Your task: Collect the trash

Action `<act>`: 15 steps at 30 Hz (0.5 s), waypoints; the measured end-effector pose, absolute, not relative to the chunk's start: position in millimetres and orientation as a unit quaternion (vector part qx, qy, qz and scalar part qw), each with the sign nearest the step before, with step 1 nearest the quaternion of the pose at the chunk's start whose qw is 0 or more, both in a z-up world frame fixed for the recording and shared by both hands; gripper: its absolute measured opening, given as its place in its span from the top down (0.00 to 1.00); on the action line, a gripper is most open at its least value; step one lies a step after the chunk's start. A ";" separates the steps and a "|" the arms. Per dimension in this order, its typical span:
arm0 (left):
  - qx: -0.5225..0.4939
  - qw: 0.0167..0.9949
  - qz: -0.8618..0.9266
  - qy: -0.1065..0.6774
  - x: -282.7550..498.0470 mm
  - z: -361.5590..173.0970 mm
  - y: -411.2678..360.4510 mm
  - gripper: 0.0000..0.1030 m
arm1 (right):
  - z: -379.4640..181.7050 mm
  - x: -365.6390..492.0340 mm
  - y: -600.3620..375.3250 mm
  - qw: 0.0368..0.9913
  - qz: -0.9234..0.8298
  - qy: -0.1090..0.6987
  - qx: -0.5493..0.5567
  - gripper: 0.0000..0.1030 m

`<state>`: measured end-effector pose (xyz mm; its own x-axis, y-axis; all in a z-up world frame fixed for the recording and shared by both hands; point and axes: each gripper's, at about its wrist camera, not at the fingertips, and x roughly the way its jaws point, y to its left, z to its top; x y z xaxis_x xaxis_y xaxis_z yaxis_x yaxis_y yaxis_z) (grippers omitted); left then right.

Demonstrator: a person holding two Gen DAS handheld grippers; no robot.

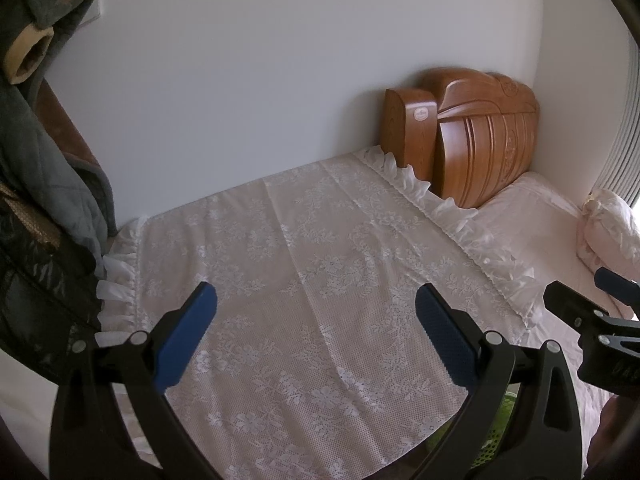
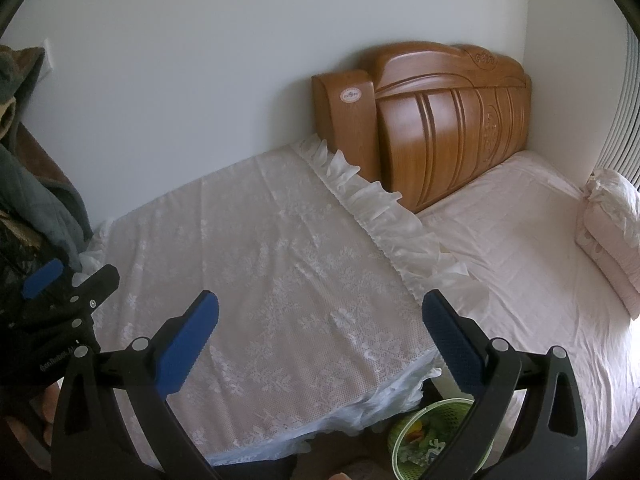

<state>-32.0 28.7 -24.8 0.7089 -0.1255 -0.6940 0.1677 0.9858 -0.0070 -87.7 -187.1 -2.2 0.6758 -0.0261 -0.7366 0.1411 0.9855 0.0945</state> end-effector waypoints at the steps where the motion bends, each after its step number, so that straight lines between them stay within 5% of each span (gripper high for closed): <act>1: 0.027 0.924 -0.080 0.373 -32.1 -25.1 28.9 0.08 | -2.9 -87.4 -187.1 0.913 -0.045 0.400 0.071 0.02; 15: 0.010 0.921 -0.087 0.380 -31.1 -30.1 31.1 0.08 | -5.7 -90.9 -189.5 0.911 -0.043 0.405 0.065 0.02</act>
